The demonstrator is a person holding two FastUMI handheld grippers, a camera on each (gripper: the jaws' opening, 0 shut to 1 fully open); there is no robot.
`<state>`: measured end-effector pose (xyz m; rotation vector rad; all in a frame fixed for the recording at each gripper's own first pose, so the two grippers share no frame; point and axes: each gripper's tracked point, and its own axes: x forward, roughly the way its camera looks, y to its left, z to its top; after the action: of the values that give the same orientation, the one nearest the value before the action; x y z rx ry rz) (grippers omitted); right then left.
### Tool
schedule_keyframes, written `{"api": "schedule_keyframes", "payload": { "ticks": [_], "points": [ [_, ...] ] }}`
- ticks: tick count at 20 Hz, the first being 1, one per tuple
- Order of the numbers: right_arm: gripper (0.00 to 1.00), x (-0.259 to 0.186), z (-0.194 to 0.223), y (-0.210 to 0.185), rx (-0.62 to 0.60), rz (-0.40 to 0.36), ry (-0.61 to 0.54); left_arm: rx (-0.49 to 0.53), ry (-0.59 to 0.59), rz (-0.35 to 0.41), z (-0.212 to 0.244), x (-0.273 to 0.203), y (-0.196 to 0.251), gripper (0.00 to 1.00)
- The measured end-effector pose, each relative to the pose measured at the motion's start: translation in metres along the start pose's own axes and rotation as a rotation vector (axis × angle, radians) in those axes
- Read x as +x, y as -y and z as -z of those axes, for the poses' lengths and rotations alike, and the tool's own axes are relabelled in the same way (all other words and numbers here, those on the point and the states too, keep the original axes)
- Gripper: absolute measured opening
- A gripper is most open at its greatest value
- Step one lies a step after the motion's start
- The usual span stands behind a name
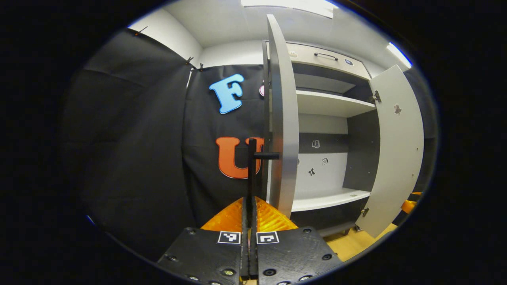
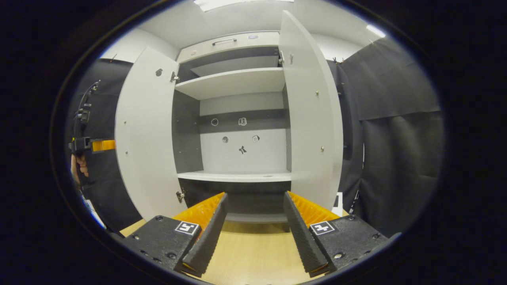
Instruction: Open the right door of the double-door shoe cabinet with the right hand, and open the left door with the left hand.
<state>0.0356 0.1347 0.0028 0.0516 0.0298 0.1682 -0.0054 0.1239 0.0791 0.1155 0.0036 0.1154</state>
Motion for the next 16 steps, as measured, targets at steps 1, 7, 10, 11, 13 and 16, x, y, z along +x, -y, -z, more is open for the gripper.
{"api": "schedule_keyframes", "payload": {
  "ticks": [1, 7, 10, 11, 13, 16],
  "points": [
    [0.88, -0.001, 0.002, 0.003, -0.005, 0.012, 0.003, 0.01, -0.002, 0.01, 0.004, -0.014, 0.011, 0.0],
    [0.88, -0.001, 0.006, -0.003, -0.009, -0.013, -0.007, -0.054, 0.004, 0.136, 0.052, -0.019, 0.123, 0.0],
    [0.88, -0.008, 0.005, -0.001, -0.032, -0.014, 0.007, -0.027, -0.009, 0.163, 0.074, -0.021, 0.158, 0.0],
    [0.87, -0.01, 0.005, 0.001, -0.036, -0.009, 0.011, -0.036, -0.004, 0.191, 0.074, -0.022, 0.17, 0.0],
    [0.86, -0.013, 0.004, 0.006, -0.032, 0.002, 0.019, -0.067, -0.012, 0.25, 0.08, -0.025, 0.187, 0.21],
    [0.86, -0.016, 0.006, 0.015, -0.022, 0.022, 0.023, -0.066, -0.031, 0.256, 0.086, -0.027, 0.196, 0.79]
  ]
}}
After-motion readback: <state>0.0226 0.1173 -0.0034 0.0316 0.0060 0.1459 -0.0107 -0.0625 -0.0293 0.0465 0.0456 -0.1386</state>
